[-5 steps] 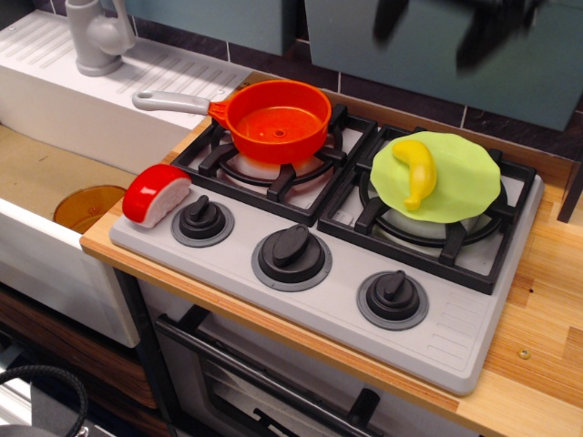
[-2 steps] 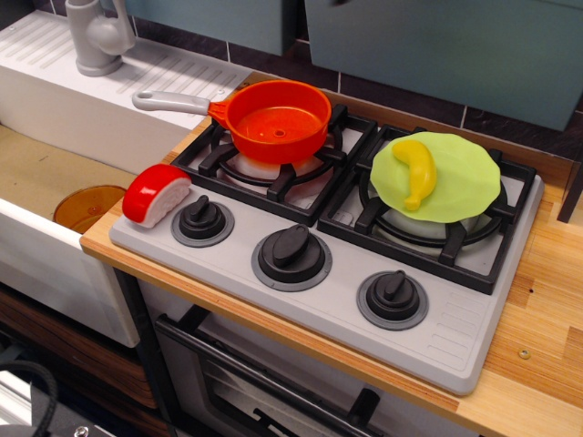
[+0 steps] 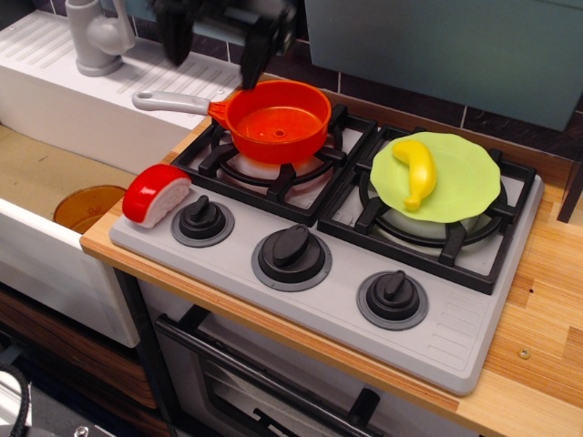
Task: End effector transition from object to object
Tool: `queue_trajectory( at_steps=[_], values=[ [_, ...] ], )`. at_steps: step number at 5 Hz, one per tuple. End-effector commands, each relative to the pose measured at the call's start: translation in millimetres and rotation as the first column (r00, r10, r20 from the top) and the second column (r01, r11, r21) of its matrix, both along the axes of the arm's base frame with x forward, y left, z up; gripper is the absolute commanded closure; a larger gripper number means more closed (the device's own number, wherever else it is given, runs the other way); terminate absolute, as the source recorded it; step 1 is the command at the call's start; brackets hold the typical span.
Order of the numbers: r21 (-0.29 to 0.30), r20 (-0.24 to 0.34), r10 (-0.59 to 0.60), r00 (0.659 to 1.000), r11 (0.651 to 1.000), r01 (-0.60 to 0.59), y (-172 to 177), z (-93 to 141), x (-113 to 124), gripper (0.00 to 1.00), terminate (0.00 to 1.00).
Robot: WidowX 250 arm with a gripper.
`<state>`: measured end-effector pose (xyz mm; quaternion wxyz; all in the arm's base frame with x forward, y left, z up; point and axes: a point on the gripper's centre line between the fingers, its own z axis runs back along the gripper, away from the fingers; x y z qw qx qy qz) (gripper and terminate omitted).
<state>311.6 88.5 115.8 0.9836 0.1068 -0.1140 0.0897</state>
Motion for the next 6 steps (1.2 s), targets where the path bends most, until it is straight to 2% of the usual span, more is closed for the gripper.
queue_trajectory(
  at_steps=[1,3,4,5,6],
  values=[
    [0.032,0.119,-0.016,0.993,0.999,0.012,27.0,-20.6,-4.6,0.00,0.00],
    [0.007,0.171,-0.018,0.985,1.000,0.017,40.0,-58.9,-14.7,0.00,0.00],
    [0.005,0.177,-0.013,0.984,1.000,0.013,40.3,-68.5,-18.0,0.00,0.00],
    [0.019,0.158,0.001,0.987,1.000,-0.004,36.3,-74.0,-20.3,0.00,0.00],
    [0.019,0.158,0.001,0.987,1.000,-0.004,36.3,-74.0,-20.3,0.00,0.00]
  ],
)
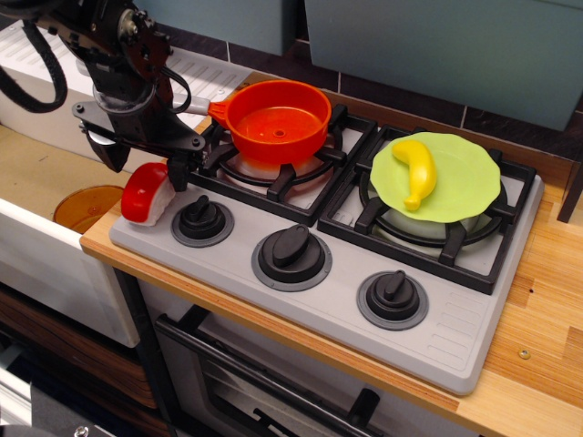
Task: End effector transition from object to object
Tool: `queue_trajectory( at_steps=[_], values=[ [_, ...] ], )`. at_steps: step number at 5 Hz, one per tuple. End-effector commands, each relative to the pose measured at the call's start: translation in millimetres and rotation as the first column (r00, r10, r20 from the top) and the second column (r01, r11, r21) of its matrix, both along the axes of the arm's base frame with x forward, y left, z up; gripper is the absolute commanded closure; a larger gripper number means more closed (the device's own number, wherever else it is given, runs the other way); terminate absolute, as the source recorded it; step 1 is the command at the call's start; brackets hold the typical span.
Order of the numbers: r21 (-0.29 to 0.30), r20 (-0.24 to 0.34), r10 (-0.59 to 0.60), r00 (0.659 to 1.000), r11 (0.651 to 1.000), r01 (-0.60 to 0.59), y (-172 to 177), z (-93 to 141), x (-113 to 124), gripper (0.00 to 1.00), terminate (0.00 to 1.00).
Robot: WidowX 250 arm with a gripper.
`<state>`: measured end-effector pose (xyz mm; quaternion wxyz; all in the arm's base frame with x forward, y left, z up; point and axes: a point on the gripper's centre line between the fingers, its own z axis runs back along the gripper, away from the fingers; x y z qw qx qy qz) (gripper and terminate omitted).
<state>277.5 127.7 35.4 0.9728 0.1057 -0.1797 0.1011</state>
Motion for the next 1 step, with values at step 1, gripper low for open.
queue_trajectory(
  at_steps=[1],
  values=[
    [0.011,0.024,-0.007,1.000,1.000,0.007,-2.9,6.5,13.8,0.00,1.00]
  ],
)
